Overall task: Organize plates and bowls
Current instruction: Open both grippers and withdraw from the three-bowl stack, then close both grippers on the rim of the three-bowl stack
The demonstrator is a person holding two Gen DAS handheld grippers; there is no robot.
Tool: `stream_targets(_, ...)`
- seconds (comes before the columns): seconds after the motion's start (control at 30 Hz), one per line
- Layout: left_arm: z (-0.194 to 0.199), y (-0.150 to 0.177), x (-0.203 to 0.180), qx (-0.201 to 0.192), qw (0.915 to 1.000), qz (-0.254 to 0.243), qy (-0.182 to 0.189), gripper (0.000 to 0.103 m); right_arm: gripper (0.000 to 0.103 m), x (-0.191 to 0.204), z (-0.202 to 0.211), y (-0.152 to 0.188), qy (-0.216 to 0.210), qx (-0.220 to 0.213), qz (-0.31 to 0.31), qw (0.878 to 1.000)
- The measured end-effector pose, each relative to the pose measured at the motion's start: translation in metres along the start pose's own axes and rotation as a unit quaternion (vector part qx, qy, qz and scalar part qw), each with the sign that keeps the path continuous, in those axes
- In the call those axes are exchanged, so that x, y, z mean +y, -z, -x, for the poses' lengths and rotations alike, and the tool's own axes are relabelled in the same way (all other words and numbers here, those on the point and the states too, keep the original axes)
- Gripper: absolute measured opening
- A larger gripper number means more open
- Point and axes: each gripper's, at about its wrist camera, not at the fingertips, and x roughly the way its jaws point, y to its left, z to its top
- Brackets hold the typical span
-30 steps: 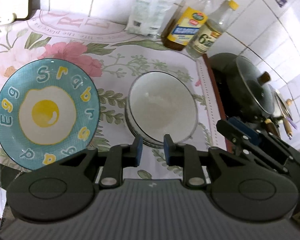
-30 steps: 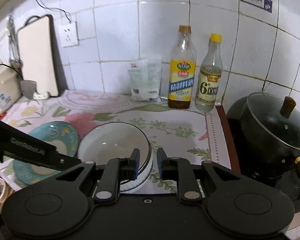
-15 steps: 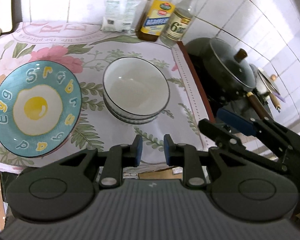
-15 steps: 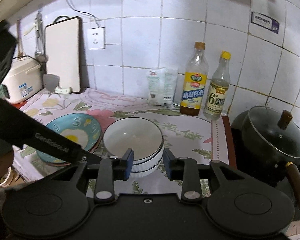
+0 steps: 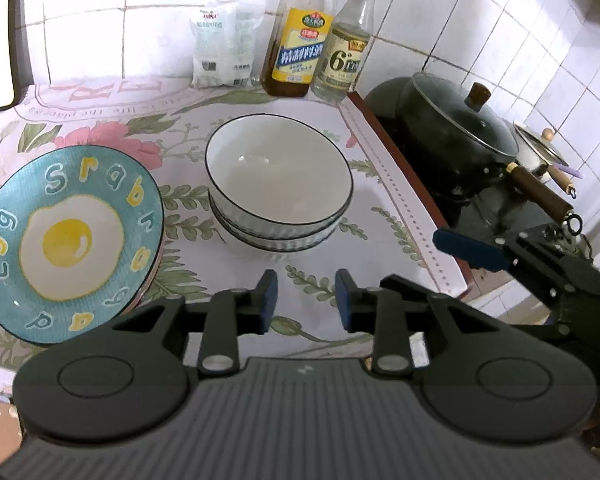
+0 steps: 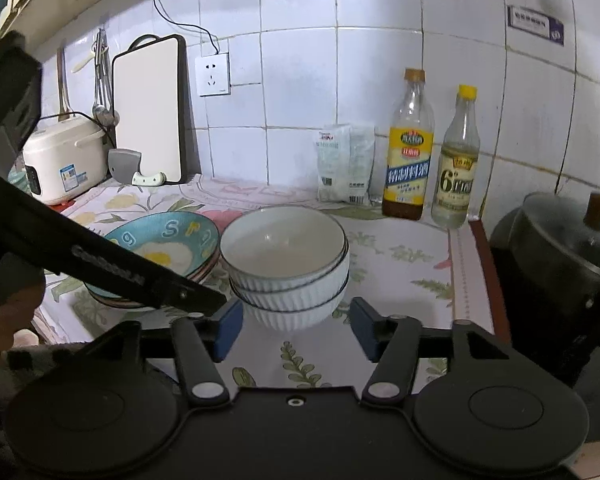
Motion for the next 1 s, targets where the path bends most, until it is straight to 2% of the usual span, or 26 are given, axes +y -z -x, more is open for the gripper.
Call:
stream_targets(0.07, -0.003, 0.005, 0.005, -0.008, 1.0000, 0.003, 0.001, 0.038, 0.073, -0.005, -0.006, 0.012, -0.002, -0.014, -0.008, 1.000)
stream_targets(0.2, -0.005, 0.009, 0.016, -0.020, 0.9993, 0.029, 0.013, 0.043, 0.073, -0.012, -0.024, 0.034, 0.018, -0.024, -0.009, 1.000)
stream_targets(0.33, 0.001, 0.003, 0.024, -0.058, 0.9966, 0.054, 0.024, 0.060, 0.075, -0.014, -0.040, 0.044, 0.018, -0.014, -0.002, 1.000)
stream_targets(0.43, -0.001, -0.004, 0.028, -0.065, 0.9945, 0.073, 0.036, 0.066, 0.092, -0.011, -0.049, 0.045, 0.006, -0.019, 0.006, 1.000)
stream_targets(0.5, -0.006, -0.007, 0.031, -0.062, 0.9931, 0.092, 0.038, 0.067, 0.092, -0.008, -0.054, 0.046, 0.001, -0.028, 0.016, 0.999)
stream_targets(0.67, -0.027, -0.013, 0.046, -0.036, 0.9862, 0.158, 0.031, 0.070, 0.093, -0.006, -0.080, 0.046, -0.008, -0.015, 0.021, 1.000)
stream_targets(0.9, -0.059, -0.025, 0.050, 0.003, 0.9770, 0.210, 0.039, 0.070, 0.093, -0.006, -0.108, 0.037, -0.019, -0.010, 0.029, 0.999)
stream_targets(1.0, -0.068, -0.024, 0.048, 0.018, 0.9725, 0.231, 0.025, 0.070, 0.098, -0.002, -0.117, 0.032, -0.022, -0.005, 0.051, 0.998)
